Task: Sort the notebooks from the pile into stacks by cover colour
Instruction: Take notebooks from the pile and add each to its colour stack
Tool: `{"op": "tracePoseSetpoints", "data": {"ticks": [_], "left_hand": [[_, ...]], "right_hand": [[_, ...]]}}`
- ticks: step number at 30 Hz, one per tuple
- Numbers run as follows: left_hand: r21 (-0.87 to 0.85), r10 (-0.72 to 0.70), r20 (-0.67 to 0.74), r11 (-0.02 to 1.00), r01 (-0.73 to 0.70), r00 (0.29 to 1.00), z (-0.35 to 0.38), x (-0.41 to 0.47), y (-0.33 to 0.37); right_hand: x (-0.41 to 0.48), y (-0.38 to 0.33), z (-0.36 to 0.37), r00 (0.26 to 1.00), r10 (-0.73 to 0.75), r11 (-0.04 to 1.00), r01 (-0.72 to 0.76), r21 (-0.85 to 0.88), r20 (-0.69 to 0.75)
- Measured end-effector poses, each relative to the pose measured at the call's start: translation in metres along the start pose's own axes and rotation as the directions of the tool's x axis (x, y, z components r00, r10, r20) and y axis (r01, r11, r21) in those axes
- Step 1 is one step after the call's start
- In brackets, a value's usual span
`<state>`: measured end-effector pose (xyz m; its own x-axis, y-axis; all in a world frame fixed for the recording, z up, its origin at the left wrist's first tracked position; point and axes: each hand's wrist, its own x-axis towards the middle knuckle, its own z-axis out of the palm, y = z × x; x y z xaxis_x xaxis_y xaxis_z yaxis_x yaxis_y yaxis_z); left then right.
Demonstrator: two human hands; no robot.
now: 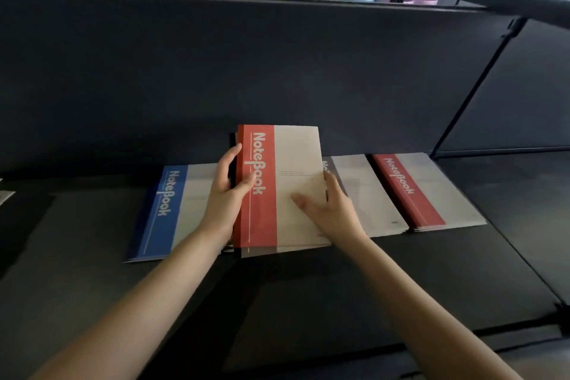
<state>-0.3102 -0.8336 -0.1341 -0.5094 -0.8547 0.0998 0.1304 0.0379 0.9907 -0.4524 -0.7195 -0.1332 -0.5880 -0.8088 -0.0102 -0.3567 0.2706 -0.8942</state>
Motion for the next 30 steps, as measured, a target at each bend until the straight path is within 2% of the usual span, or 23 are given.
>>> {"op": "tracePoseSetpoints", "data": {"ticks": [6, 14, 19, 24, 27, 30], "left_hand": [[-0.011, 0.009, 0.083, 1.0, -0.008, 0.997, 0.065, 0.001, -0.013], [-0.049, -0.022, 0.201, 0.998, 0.032, 0.979, 0.138, 0.007, -0.022], [0.101, -0.02, 0.14, 0.995, 0.006, 0.99, 0.15, 0.021, -0.023], [0.123, -0.045, 0.083, 0.992, 0.034, 0.996, 0.147, 0.033, -0.029], [0.177, -0.065, 0.038, 0.982, 0.058, 0.997, 0.147, 0.038, -0.037], [0.383, -0.04, -0.014, 0.923, 0.042, 0.999, 0.152, 0.042, -0.041]], "right_hand": [[-0.009, 0.032, -0.05, 0.986, 0.034, 0.998, -0.025, 0.061, -0.162], [-0.004, 0.064, -0.132, 0.95, 0.03, 0.998, -0.044, -0.037, -0.311], [0.012, 0.084, -0.182, 0.908, 0.059, 0.99, -0.106, -0.091, -0.415], [0.029, 0.104, -0.208, 0.895, 0.09, 0.983, -0.151, -0.106, -0.438], [0.038, 0.115, -0.218, 0.903, 0.106, 0.954, -0.21, -0.213, -0.416], [0.046, 0.121, -0.22, 0.916, 0.134, 0.882, -0.285, -0.376, -0.378]]}}
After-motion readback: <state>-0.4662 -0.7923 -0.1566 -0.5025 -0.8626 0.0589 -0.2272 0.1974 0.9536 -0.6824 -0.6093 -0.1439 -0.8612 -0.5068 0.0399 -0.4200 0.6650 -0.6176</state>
